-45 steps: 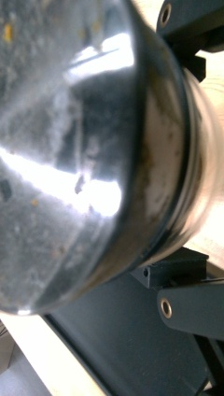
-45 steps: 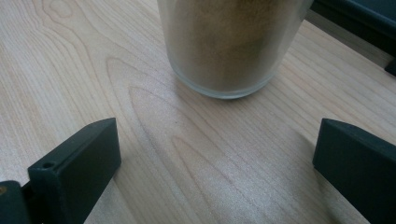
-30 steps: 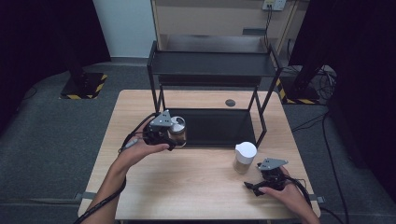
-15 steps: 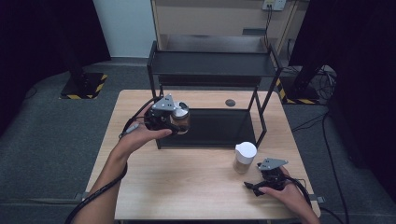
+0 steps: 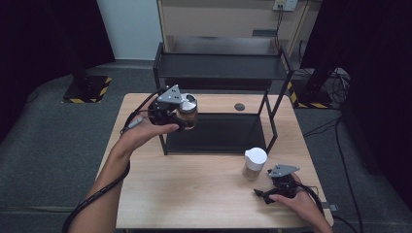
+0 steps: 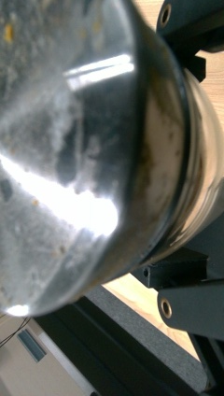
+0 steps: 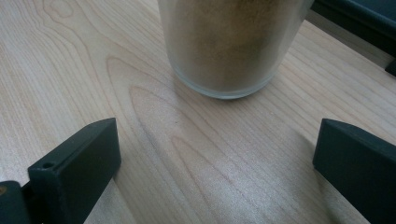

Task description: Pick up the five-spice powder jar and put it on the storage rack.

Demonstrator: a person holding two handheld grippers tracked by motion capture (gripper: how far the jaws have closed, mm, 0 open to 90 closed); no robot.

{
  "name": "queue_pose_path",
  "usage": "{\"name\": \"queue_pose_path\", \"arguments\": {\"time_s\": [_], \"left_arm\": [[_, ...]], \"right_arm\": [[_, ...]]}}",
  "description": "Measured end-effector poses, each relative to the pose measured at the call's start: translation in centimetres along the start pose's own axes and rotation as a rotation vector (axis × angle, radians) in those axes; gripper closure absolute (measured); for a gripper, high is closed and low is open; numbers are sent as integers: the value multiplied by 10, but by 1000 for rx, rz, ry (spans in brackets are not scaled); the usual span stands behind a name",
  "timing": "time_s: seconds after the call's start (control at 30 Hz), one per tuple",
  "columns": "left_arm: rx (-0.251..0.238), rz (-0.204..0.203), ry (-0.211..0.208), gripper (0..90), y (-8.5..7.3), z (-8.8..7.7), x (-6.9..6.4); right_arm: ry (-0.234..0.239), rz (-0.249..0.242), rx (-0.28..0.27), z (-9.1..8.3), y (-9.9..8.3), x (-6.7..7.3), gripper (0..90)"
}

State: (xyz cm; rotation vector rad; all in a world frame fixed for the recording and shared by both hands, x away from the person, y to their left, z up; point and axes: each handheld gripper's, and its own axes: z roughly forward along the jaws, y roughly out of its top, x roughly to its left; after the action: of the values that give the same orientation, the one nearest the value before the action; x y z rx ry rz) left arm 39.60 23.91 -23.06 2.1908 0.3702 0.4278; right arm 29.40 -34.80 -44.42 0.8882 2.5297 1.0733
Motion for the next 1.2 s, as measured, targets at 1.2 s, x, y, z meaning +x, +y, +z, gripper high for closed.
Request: {"name": "queue_pose_path", "arguments": {"time_s": [1.2], "left_arm": [[-12, -50, 104, 299, 79, -38, -4]], "right_arm": [[0, 0, 2, 0, 0, 0, 15]]}}
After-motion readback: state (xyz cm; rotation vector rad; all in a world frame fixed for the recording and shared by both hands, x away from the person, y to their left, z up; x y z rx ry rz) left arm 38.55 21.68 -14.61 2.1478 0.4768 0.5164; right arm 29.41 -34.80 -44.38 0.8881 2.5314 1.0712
